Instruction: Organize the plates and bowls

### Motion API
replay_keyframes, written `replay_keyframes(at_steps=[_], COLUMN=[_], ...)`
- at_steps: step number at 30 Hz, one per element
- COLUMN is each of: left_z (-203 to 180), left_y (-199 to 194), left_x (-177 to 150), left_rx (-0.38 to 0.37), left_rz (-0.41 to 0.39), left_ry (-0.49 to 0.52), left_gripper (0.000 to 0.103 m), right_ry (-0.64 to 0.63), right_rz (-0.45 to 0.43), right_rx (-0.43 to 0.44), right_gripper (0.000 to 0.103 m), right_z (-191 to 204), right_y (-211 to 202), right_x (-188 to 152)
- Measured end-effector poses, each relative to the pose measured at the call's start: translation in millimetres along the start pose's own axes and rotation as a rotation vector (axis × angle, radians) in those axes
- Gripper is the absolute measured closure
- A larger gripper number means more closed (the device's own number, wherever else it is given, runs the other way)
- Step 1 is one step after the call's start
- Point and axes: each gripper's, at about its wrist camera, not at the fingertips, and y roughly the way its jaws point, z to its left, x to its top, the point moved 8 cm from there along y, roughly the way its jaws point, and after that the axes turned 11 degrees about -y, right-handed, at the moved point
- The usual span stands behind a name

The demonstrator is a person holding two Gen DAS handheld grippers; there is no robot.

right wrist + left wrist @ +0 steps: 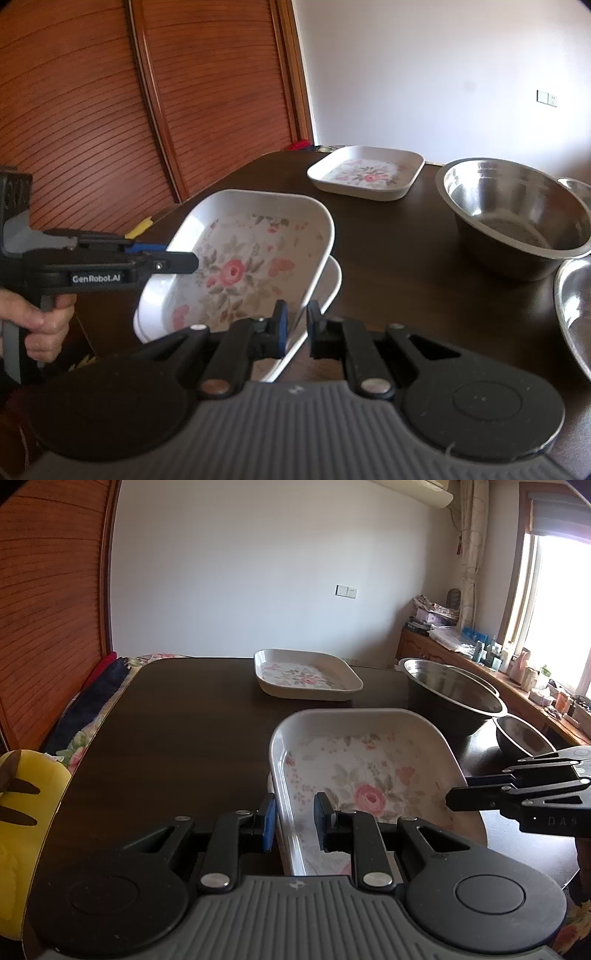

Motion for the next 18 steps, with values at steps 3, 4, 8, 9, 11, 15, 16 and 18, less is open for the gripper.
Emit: replay_keyframes(at_steps=[3, 4, 8, 9, 11, 15, 16, 18], left_z=[2, 3, 2, 1, -2, -9, -12, -16], left_y=[2, 2, -4, -6, -11, -20, -21, -23], left_x=[0, 1, 4, 5, 6, 6, 6, 4], left_rx=[0.008, 0.005, 0.005, 0.003, -0.006, -0.016, -0.018, -0.021], left_rz=[0.006, 0.005, -0.014, -0.020, -0.035, -0.061, -0.066, -0.070], left_ry=[0.005, 0.002, 0.006, 0.007, 0.012, 0.033, 0.042, 0.063], left_gripper=[0.051, 0.051, 0.051, 0.051, 0.051, 0.039, 0.037, 0.036], right_ry=[-0.034, -0.049, -0.079, -0.088, -0.095, -0.087, -0.084, -0.080], right_rz=[0.006, 0.007, -0.013, -0.023, -0.041, -0.075, -0.086, -0.101], right_rx=[-0.027, -0.041, -0.062, -0.064, -0.075, -0.078, -0.082, -0.088], right_gripper=[0.088, 0.087, 0.086, 0.086, 0.085, 0.085, 0.085, 0.085], right_z=[3, 4, 5, 5, 5, 6, 6, 7], right_y=[0, 0, -5, -8, -13, -20, -23, -25], right_x=[-1, -1, 3, 4, 7, 8, 7, 7])
